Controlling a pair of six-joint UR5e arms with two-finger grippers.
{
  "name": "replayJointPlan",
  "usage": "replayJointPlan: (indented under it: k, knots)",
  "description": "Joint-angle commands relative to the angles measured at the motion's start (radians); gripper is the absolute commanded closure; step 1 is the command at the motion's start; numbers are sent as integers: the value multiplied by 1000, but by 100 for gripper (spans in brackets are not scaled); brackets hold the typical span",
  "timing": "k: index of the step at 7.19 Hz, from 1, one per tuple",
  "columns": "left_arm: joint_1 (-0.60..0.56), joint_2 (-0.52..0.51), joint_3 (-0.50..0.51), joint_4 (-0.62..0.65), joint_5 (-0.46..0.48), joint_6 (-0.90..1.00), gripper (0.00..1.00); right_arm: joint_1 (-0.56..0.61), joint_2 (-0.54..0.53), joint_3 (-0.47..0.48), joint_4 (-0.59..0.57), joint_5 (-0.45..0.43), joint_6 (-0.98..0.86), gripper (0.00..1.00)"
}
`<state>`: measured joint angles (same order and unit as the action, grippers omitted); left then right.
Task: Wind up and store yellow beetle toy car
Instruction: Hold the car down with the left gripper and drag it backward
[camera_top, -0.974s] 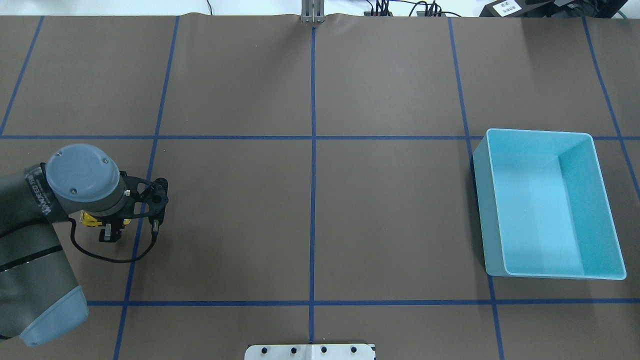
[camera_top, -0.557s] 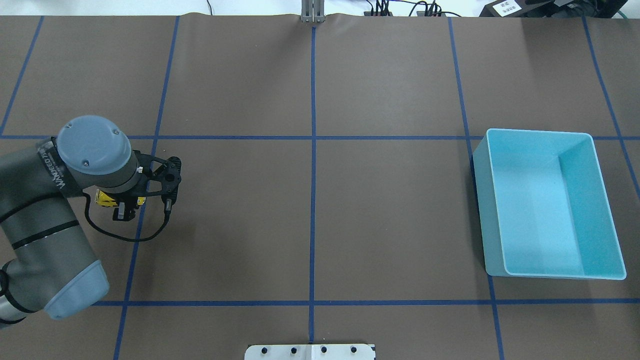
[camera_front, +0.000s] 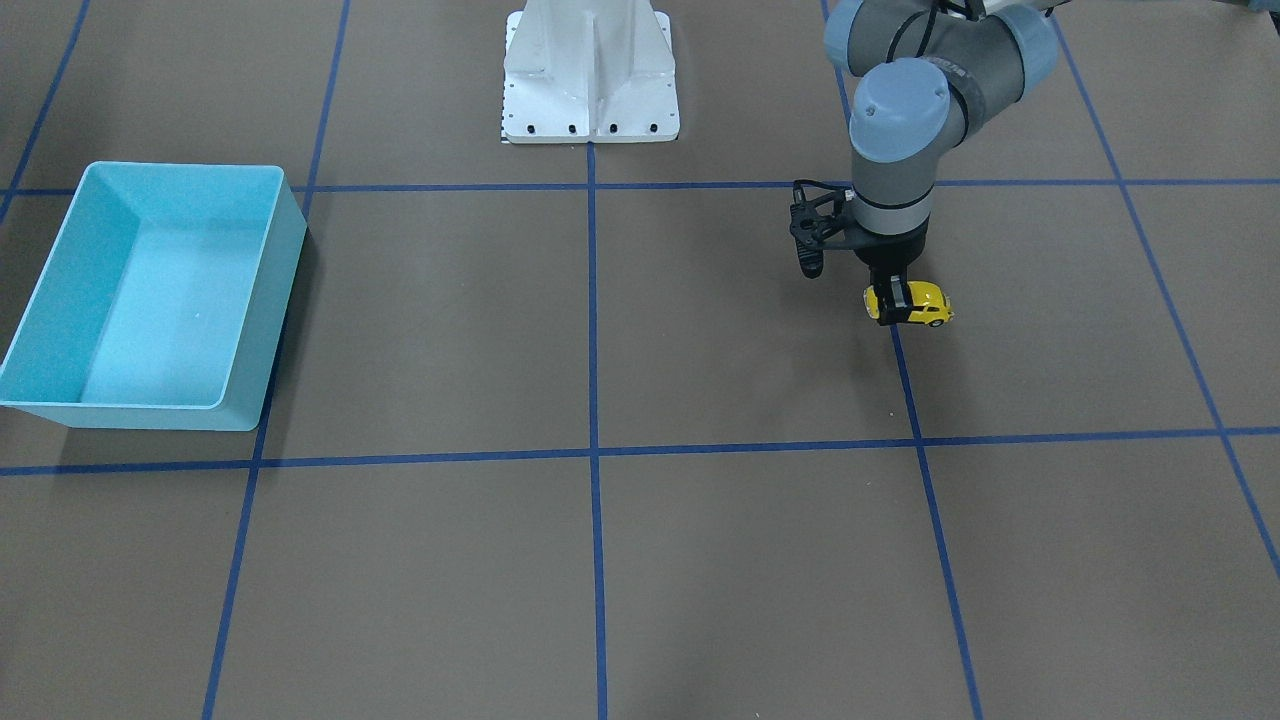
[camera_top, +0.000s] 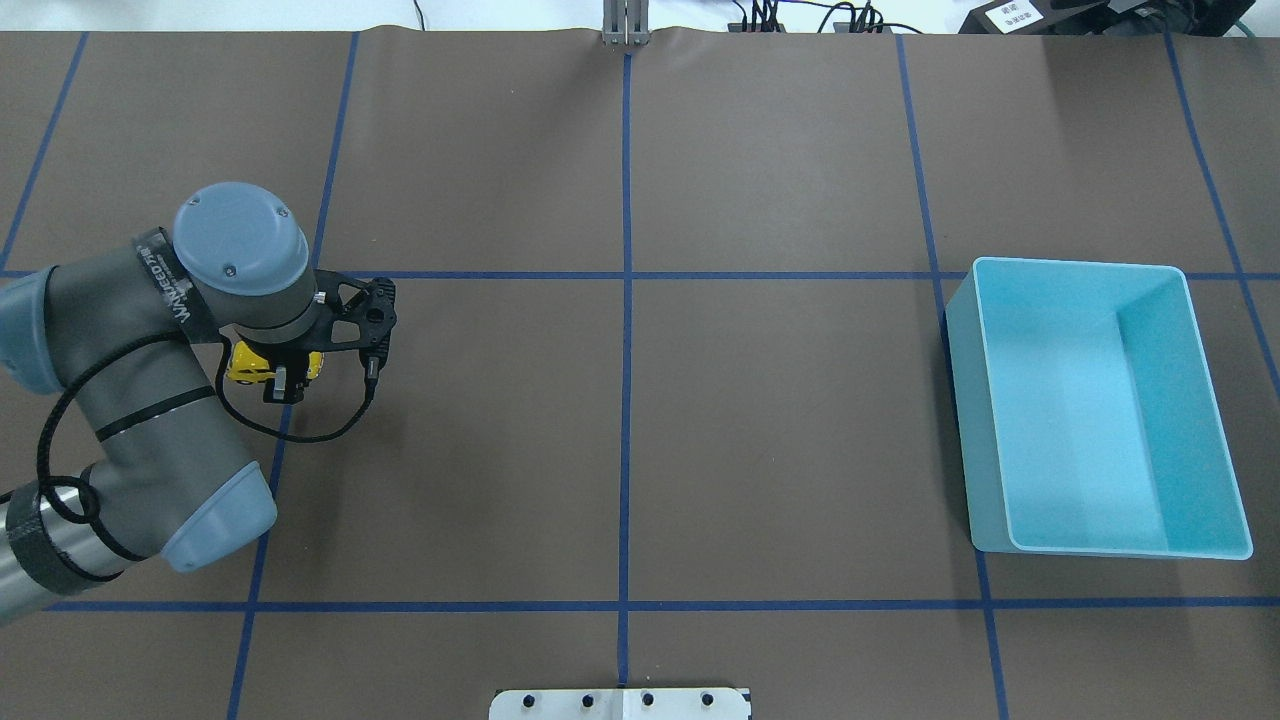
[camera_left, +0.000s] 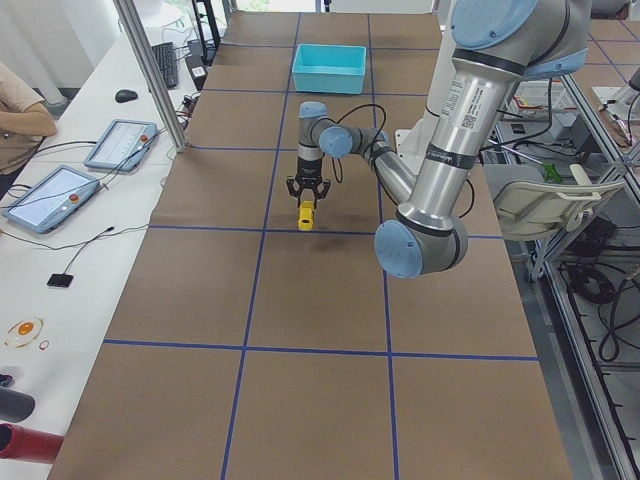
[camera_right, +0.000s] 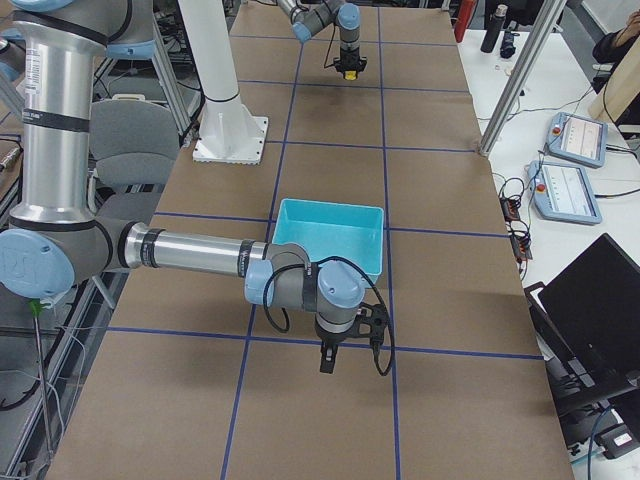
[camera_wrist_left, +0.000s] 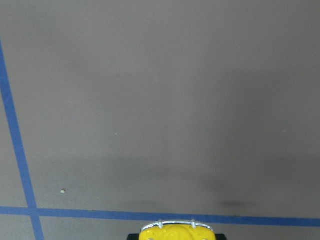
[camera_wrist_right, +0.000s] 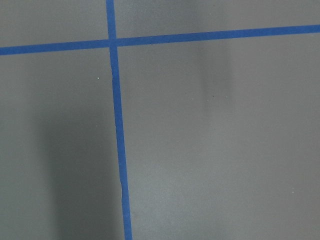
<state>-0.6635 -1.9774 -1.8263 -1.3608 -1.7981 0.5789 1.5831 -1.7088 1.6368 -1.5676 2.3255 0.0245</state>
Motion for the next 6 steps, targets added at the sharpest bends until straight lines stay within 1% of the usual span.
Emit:
replayJointPlan:
  k: [1,2,3,6]
  knots:
    - [-40,-37,120,-67,-92,18,100,0,0,0,0,0,0,0]
    - [-51,-43,142,-81,-121,48,100,0,0,0,0,0,0,0]
    - [-51,-50,156,-81,-126,56,100,0,0,0,0,0,0,0]
    - [-50,-55,159,-83,-149,58,100,0,0,0,0,0,0,0]
